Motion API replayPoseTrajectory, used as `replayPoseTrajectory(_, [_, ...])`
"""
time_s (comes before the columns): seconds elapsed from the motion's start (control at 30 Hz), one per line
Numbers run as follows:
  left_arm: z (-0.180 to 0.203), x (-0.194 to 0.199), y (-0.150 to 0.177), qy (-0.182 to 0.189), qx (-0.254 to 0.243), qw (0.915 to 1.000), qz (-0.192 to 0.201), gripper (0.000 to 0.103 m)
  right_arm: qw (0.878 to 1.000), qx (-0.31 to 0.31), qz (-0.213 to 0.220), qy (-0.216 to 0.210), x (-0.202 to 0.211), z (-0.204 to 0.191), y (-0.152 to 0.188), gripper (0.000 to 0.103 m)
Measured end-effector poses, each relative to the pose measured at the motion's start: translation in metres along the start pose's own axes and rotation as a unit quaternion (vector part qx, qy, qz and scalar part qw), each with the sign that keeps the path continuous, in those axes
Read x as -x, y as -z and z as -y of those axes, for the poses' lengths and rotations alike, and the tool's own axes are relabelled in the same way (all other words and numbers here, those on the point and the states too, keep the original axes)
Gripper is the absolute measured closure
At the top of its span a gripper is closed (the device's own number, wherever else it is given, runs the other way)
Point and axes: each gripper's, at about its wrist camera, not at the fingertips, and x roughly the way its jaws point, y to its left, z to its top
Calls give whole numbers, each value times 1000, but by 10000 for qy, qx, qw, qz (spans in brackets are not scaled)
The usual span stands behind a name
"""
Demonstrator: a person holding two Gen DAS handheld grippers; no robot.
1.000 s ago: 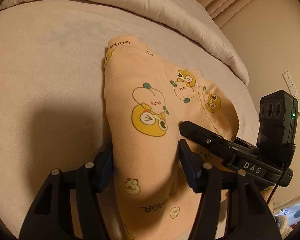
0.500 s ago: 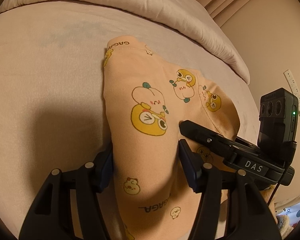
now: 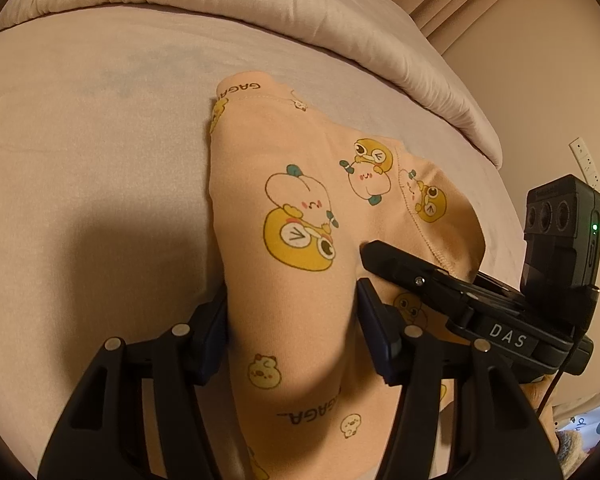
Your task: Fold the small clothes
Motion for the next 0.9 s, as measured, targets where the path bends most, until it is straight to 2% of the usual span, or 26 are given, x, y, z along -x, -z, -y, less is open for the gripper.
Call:
replayPoseTrajectory(0.5, [6, 4, 4, -196, 8, 9997, 116, 52, 9993, 209, 315, 60, 9, -11, 1, 73])
replayPoseTrajectory(0.9, [11, 22, 12, -89, 15, 9996, 249, 60, 9975, 417, 558, -77, 26, -28, 5, 75])
